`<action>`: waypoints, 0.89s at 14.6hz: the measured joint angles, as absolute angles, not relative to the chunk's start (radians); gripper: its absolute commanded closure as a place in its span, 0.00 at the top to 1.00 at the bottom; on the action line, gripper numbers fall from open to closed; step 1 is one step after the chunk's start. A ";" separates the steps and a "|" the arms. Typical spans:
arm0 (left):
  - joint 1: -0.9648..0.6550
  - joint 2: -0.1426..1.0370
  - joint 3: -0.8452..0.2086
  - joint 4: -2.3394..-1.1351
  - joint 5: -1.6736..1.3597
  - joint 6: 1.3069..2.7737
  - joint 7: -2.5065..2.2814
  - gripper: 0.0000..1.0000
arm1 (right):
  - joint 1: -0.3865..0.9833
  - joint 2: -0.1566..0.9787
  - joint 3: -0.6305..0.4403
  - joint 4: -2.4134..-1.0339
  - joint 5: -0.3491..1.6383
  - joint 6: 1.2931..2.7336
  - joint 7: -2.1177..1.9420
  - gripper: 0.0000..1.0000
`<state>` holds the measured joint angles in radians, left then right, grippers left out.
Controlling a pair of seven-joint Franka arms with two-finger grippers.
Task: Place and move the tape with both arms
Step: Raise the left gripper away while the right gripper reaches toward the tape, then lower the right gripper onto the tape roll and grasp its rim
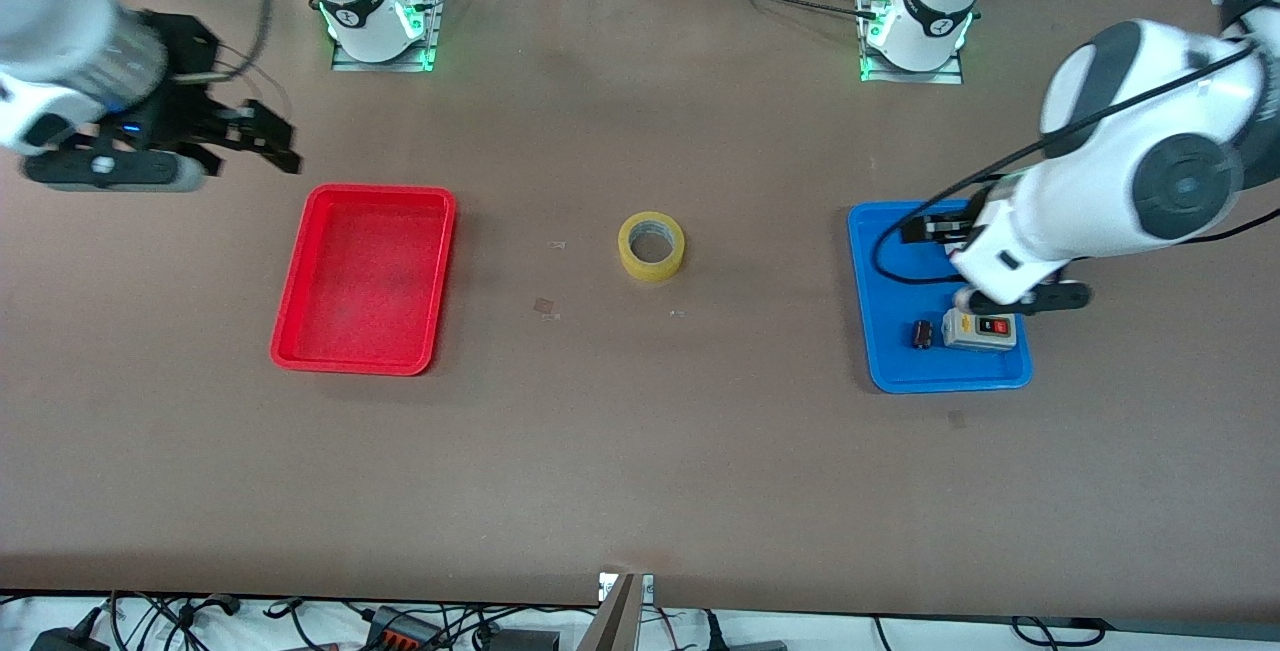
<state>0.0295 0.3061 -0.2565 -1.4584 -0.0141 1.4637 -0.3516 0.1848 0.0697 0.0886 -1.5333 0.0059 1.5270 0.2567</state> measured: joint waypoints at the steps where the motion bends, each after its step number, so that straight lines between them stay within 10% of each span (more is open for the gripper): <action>1: 0.052 0.293 -0.256 -1.452 -0.011 1.458 -0.344 1.00 | 0.222 0.088 0.090 -1.534 0.006 1.553 0.273 0.98; 8: 0.229 0.255 -0.226 -1.320 0.030 1.353 -0.072 1.00 | 0.447 0.281 0.091 -1.543 0.006 1.819 0.506 0.99; 13: -0.004 0.197 0.068 -1.324 -0.085 1.344 -0.052 1.00 | 0.611 0.453 0.091 -1.546 0.004 2.015 0.660 0.98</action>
